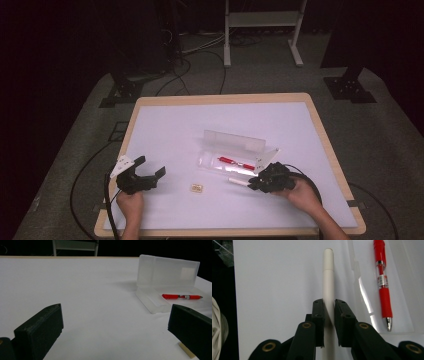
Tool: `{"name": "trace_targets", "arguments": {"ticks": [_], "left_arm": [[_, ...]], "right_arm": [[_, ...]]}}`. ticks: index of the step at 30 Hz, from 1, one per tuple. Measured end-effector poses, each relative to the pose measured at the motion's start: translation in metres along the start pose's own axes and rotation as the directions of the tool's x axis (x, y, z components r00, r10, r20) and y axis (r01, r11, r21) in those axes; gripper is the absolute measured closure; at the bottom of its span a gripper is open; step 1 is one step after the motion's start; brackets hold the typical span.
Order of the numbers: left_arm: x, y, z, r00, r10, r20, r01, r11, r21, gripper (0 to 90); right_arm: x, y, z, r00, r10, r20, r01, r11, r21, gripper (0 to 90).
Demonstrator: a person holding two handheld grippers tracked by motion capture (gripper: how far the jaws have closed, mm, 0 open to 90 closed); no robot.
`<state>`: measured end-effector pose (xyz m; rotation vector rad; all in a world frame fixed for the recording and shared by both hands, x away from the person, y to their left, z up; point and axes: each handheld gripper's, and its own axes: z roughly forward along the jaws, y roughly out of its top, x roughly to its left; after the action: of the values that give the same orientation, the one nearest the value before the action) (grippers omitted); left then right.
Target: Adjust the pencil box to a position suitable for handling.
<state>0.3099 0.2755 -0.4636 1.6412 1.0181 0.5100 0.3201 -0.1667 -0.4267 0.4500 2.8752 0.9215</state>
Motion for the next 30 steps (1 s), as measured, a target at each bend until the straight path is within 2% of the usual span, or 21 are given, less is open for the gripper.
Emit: {"name": "trace_targets", "arguments": {"ticks": [16, 30], "left_arm": [[0.000, 0.000, 0.000, 1.0000, -0.002, -0.001, 0.002, 1.0000, 0.003, 0.0], [0.000, 0.000, 0.000, 1.0000, -0.006, 0.000, 0.006, 1.0000, -0.003, 0.0]], "right_arm": [[-0.013, 0.018, -0.007, 0.9997, -0.016, 0.017, 0.016, 0.9999, 0.002, 77.9], [-0.019, 0.032, -0.005, 0.9996, -0.025, 0.017, 0.025, 0.9997, 0.007, 77.9]]}}
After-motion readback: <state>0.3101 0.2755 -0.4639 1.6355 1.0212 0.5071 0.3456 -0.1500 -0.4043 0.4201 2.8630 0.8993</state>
